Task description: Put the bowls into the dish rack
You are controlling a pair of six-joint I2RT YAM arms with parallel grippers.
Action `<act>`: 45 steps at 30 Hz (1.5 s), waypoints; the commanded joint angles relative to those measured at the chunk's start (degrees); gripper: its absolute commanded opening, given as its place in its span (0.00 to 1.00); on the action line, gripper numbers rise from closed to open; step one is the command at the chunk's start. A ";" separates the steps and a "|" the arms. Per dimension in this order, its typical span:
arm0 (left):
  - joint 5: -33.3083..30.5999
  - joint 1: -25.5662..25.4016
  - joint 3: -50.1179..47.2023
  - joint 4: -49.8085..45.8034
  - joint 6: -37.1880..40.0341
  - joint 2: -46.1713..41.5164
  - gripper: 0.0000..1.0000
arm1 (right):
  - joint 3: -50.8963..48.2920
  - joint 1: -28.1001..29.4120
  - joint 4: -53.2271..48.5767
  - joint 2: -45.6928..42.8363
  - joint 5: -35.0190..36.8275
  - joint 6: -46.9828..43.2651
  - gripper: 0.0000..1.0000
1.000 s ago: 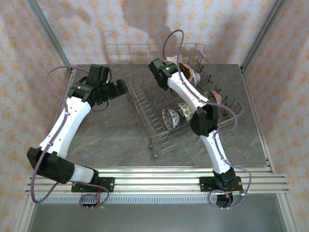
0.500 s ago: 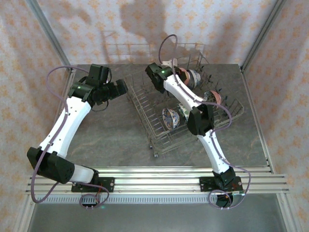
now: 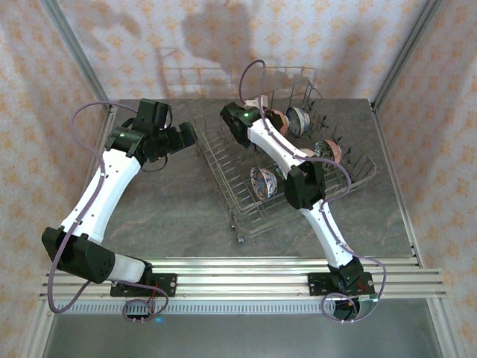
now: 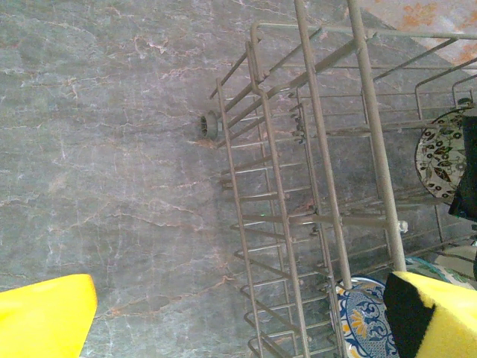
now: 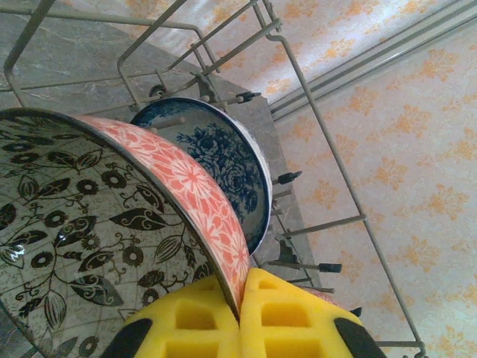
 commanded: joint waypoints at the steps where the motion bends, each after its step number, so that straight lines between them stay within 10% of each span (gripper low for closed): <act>1: -1.34 0.32 -0.22 -1.73 0.46 -0.54 0.99 | 2.33 0.02 0.33 0.36 -2.60 0.57 0.08; 21: 1.87 14.10 -9.33 -9.54 -0.24 -10.46 0.99 | 0.65 0.02 -2.70 -7.02 -17.86 2.62 0.84; 39: 5.57 39.66 -13.08 -14.75 -3.19 -2.02 0.99 | -22.57 -0.02 3.23 -31.40 -27.13 2.10 0.87; 45: 2.31 40.66 -14.51 -11.41 -9.21 -0.43 0.99 | -26.67 0.02 4.31 -34.95 -28.93 0.23 0.87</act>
